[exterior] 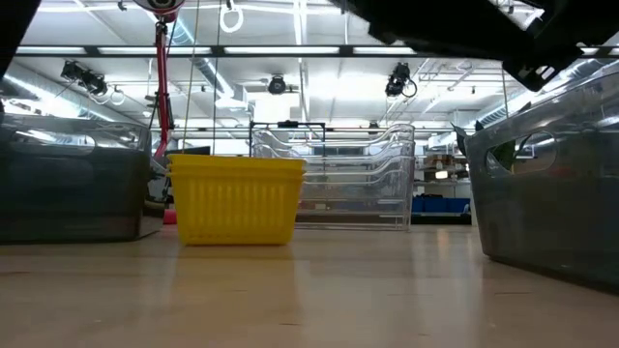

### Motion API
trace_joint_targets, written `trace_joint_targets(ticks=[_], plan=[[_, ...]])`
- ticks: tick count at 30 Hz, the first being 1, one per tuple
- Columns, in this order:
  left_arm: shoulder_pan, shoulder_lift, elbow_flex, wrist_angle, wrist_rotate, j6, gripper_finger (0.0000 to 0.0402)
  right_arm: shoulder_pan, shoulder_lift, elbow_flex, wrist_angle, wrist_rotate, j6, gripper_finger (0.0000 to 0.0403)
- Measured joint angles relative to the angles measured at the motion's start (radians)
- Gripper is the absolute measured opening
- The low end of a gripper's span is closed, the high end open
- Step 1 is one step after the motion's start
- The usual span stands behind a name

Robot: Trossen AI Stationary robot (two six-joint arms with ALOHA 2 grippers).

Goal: Stack baskets by color
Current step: Stack the right black bin on the top of the stacked black bins

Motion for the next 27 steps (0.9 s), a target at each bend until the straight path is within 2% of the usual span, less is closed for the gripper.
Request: trace_joint_targets(ticks=[8,16,27], plan=[[0.009,0.111,0.202,-0.259,0.084,0.049,0.0123,0.000,-0.021,0.000,-0.034,0.049,-0.008,0.0071],[0.011,0.129,0.207,-0.298,0.103,0.142,0.0133,0.000,-0.029,0.000,-0.039,0.059,-0.012,0.0071],[0.013,0.141,0.206,-0.308,0.121,0.182,0.0119,0.000,-0.032,0.000,-0.027,0.080,-0.023,0.0071]])
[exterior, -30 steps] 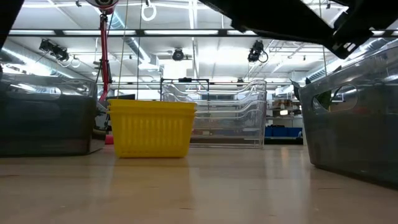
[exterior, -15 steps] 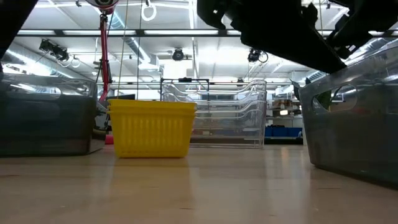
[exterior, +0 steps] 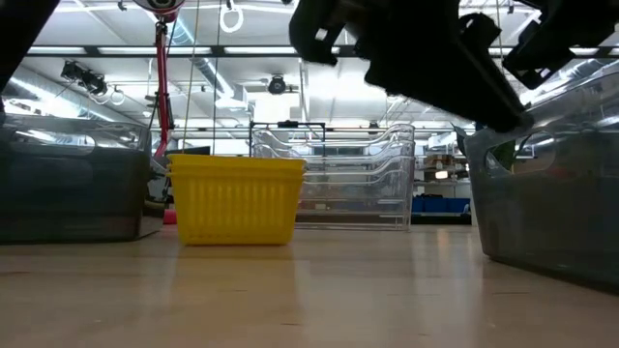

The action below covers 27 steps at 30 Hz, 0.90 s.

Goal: Stack baskets by color
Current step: Stack the right black bin on the top of the stacked black bins

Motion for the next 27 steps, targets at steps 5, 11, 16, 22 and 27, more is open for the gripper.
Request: trace_joint_targets(ticks=[5,11,16,22,27], plan=[[0.004,0.022,0.002,0.006,0.011,0.022,0.0119,0.000,0.000,0.000,0.006,0.005,-0.003,0.0071],[0.003,0.039,-0.001,-0.011,0.010,0.032,0.0115,0.000,0.000,0.000,0.021,0.005,-0.019,0.0071],[0.003,0.040,-0.001,-0.015,0.022,0.001,0.0082,0.000,-0.010,0.000,0.042,0.002,-0.045,0.0071],[-0.009,0.040,-0.001,-0.019,0.081,-0.101,0.0011,0.000,-0.067,0.000,0.050,0.003,-0.096,0.0071],[-0.030,0.040,-0.001,-0.022,0.100,-0.174,0.0006,0.000,-0.138,0.000,0.077,0.005,-0.146,0.0071]])
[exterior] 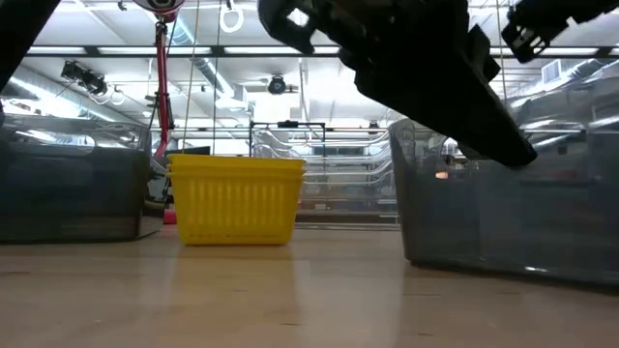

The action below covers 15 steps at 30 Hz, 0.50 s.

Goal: Stack baskets by color
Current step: Stack the right black bin on the top of the stacked black bins

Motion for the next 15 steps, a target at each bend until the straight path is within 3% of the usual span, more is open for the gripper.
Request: trace_joint_targets(ticks=[7,15], plan=[[-0.044,-0.001,0.065,-0.096,-0.096,-0.051,0.0004,0.000,-0.096,0.000,0.022,0.080,-0.090,0.0071],[-0.098,-0.005,0.196,-0.351,-0.212,-0.160,0.0002,0.000,-0.185,0.000,-0.001,0.150,-0.130,0.0071]])
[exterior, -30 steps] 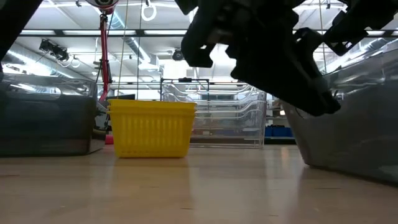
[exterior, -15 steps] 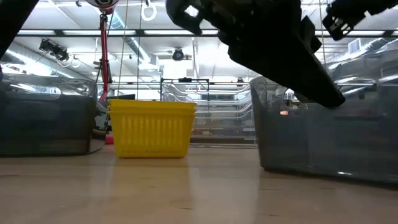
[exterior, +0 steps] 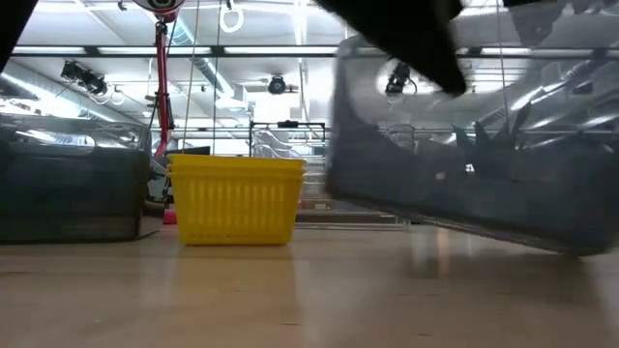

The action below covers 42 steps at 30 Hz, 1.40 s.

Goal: Stack baskets by color
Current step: Stack the right black bin on the top of the stacked black bins

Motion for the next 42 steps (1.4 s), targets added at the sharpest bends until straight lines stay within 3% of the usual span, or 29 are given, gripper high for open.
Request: trace_joint_targets(ticks=[7,21,42], plan=[[-0.047,-0.005,0.051,-0.197,-0.152,-0.131,0.0001,0.000,-0.003,0.000,-0.058,0.003,0.008,0.0071],[-0.129,-0.135,0.055,-0.324,-0.422,-0.287,0.0001,0.000,-0.002,0.000,-0.057,0.008,0.001,0.0071],[-0.167,-0.158,0.053,-0.623,-0.580,-0.507,0.0001,0.000,-0.002,0.000,-0.081,-0.015,0.059,0.0071]])
